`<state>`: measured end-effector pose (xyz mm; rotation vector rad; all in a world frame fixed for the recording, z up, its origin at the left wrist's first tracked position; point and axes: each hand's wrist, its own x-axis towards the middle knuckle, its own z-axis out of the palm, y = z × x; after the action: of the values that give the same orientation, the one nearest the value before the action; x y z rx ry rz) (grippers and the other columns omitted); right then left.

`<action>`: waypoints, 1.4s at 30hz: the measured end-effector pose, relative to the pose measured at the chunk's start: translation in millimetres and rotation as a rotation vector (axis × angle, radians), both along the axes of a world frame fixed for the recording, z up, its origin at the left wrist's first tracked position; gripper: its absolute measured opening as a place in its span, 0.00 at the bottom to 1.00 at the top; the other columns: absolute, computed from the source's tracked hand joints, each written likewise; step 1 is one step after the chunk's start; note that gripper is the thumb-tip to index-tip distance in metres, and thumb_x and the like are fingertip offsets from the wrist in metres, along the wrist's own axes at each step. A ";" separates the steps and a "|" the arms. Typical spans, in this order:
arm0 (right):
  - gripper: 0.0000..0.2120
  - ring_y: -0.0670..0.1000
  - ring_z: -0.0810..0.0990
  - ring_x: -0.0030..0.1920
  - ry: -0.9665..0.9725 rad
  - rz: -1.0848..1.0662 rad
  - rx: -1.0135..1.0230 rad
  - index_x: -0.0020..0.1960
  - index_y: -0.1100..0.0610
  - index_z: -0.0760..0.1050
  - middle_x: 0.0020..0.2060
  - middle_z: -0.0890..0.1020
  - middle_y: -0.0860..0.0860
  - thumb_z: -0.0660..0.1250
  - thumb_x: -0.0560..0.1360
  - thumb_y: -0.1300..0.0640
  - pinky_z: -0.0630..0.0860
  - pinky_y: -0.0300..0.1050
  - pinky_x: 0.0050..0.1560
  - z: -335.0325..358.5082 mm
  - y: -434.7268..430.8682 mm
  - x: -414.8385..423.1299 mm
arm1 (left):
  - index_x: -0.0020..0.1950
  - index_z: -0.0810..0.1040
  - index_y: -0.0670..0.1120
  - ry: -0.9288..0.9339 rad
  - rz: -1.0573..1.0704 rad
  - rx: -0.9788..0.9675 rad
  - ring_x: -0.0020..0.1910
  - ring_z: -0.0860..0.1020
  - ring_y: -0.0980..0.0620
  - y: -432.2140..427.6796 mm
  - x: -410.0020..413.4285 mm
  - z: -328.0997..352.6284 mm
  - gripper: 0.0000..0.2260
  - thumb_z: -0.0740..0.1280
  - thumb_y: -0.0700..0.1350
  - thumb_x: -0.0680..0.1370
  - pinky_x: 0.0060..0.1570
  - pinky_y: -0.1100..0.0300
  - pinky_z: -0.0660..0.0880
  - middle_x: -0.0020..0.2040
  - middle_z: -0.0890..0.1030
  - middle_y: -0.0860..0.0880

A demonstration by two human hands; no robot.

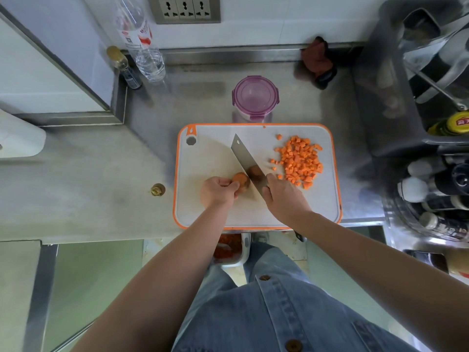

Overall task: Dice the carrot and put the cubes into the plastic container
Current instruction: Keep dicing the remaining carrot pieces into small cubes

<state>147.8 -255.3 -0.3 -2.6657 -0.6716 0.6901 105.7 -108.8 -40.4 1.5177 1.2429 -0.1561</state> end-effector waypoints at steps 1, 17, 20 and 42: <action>0.08 0.53 0.72 0.34 -0.015 -0.003 0.015 0.56 0.60 0.67 0.32 0.69 0.49 0.53 0.82 0.57 0.61 0.43 0.30 1.2 -0.9 0.1 | 0.48 0.81 0.44 0.004 0.009 -0.016 0.34 0.83 0.52 0.4 0.4 -0.2 0.07 0.75 0.43 0.73 0.42 0.58 0.82 0.41 0.83 0.49; 0.12 0.53 0.70 0.34 -0.074 0.241 -0.191 0.62 0.58 0.61 0.33 0.69 0.51 0.56 0.80 0.60 0.66 0.46 0.30 23.7 20.3 11.6 | 0.39 0.79 0.45 0.063 0.108 -0.110 0.36 0.85 0.44 -4.1 8.6 1.0 0.05 0.74 0.38 0.71 0.48 0.50 0.82 0.38 0.85 0.44; 0.13 0.51 0.70 0.32 -0.036 0.254 -0.215 0.63 0.58 0.61 0.32 0.67 0.50 0.57 0.79 0.61 0.67 0.45 0.29 21.5 25.0 13.3 | 0.38 0.79 0.45 0.087 0.087 -0.089 0.37 0.84 0.44 -3.7 11.9 2.0 0.05 0.74 0.39 0.71 0.48 0.49 0.82 0.38 0.85 0.44; 0.10 0.53 0.71 0.33 0.012 0.273 -0.156 0.60 0.59 0.59 0.30 0.66 0.49 0.56 0.80 0.62 0.62 0.42 0.28 -4.8 30.7 16.4 | 0.37 0.75 0.45 0.135 0.003 -0.081 0.36 0.84 0.45 4.3 21.1 7.5 0.09 0.74 0.39 0.72 0.47 0.49 0.82 0.33 0.81 0.48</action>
<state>164.2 -224.7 -5.2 -2.7346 -1.0303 0.8614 126.8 -104.5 -32.9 1.4543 1.3289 -0.3077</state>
